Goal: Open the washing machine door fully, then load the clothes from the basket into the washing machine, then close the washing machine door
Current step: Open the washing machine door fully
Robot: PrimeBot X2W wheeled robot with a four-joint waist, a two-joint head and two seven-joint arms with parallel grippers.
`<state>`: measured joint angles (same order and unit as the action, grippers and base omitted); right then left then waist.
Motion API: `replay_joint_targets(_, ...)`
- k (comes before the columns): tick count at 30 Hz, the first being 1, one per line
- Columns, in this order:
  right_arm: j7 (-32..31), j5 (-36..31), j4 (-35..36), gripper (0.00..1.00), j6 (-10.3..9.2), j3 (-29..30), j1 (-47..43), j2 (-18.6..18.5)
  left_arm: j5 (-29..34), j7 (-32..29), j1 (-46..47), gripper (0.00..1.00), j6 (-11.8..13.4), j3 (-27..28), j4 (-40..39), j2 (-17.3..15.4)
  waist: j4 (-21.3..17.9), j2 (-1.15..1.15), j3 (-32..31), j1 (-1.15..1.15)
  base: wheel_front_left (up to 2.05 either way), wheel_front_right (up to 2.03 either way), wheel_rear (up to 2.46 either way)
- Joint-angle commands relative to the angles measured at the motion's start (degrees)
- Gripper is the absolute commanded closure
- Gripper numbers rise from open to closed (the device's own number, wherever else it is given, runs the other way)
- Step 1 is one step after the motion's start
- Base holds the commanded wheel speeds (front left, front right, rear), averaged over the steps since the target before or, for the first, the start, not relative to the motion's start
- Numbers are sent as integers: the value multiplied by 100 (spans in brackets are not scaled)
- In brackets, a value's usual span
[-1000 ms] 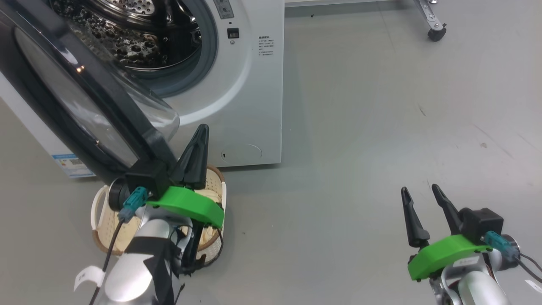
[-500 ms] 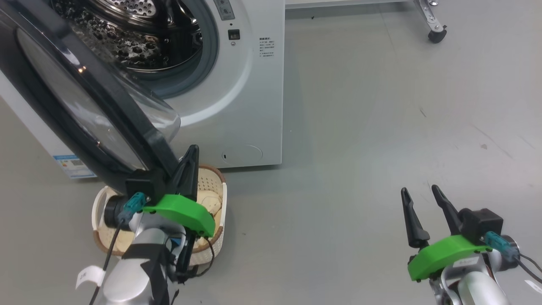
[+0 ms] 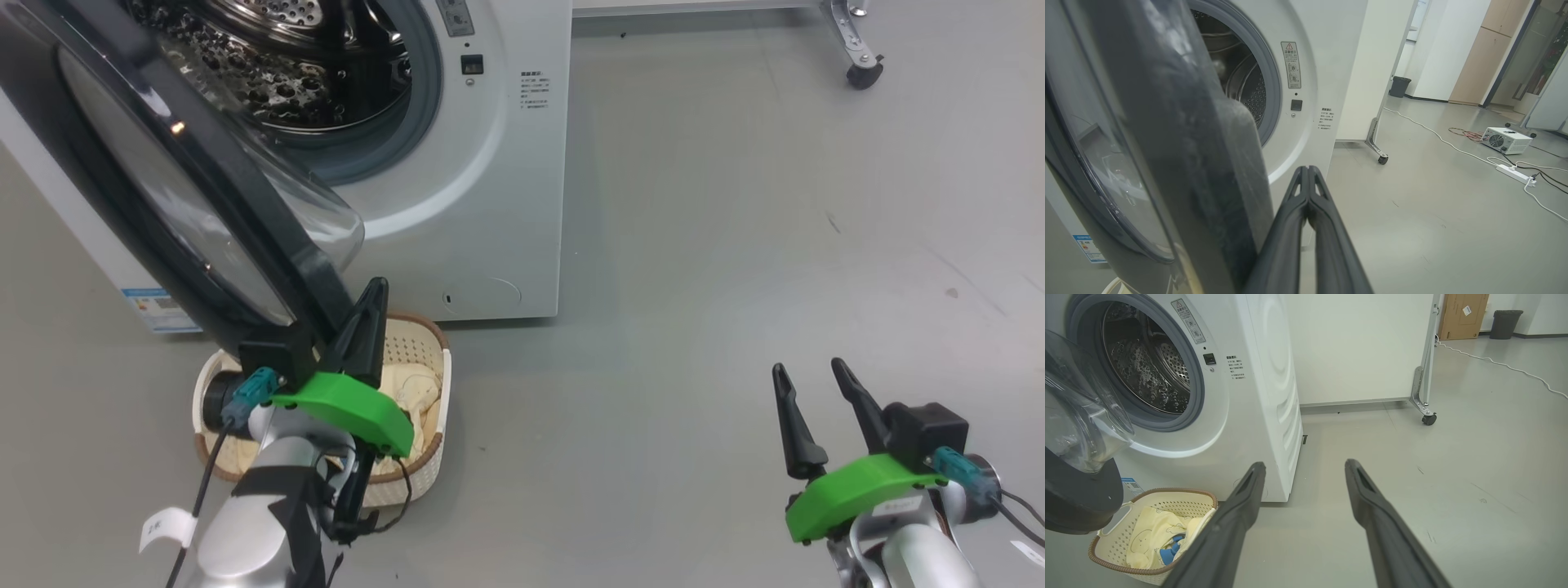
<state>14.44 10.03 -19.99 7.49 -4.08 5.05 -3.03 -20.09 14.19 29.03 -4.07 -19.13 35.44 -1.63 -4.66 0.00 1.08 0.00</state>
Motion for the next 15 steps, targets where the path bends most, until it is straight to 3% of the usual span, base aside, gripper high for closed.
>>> replay_joint_targets(1, 56, 8, 139, 0, 0, -135, 198, 15, 57, 80, 226, 100, 1, 253, -138, -136, 79, 0, -5, 0, 0, 0, 0)
replay_joint_targets(15, 56, -40, 81, 0, 0, -215, 194, 15, 60, 81, -38, 100, -21, 167, -140, -127, 717, 0, -78, 0, 0, 0, 0)
